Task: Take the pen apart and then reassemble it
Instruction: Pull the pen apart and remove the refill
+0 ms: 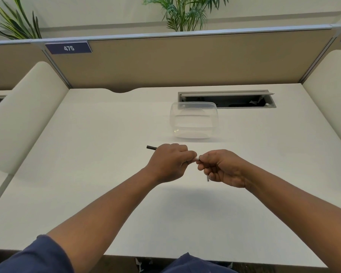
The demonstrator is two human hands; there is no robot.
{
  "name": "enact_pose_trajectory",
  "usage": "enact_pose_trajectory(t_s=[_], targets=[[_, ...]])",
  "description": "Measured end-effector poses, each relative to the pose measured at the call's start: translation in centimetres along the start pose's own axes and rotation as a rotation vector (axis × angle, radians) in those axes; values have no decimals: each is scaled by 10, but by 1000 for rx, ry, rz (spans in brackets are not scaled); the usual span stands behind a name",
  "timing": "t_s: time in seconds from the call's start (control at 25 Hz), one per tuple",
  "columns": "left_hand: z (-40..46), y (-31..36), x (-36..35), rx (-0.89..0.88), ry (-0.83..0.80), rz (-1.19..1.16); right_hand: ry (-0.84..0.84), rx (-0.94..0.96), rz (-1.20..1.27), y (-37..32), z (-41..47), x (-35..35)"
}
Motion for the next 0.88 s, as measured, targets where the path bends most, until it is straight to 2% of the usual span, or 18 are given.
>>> enact_pose_trajectory(t_s=[0.2,0.32,0.48,0.6,0.68,0.76,0.8,0.84,0.88], targets=[[2,1,2,-33,33,11,-17,-111,31,6,-1,-2],[2,2,1,-34,23,14,23,-10,-50,-2,-1,-2],[3,-3,-2,55,-42,-20,165,304,-277,-17,-1,-1],[3,-8,-8,176,-164,-76,303,540,-476,-28,-5,0],[1,-20,-20,360,-314,-217,402,865,-727,-42,-18,-2],[-5,-28,-34,582,-448,-476,484,1275,-1054,-48,-36,-13],[-7,-28,-37,619,-473,-529,495,1396,-1149,-45,-40,-15],[-7,-27,-36,602,-474,-505,493,1426,-1157,-41,-39,-15],[-5,-26,-34,541,-444,-418,482,1350,-1084,-40,-35,-13]])
Point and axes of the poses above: each hand's wrist, its own z-axis towards the middle knuckle, its own x-axis out of the back of the hand, y = z × x, the point moved 8 cm from there along z, towards the middle knuckle, and after that the axes turned 9 degrees about y, right-handed, at the moved point
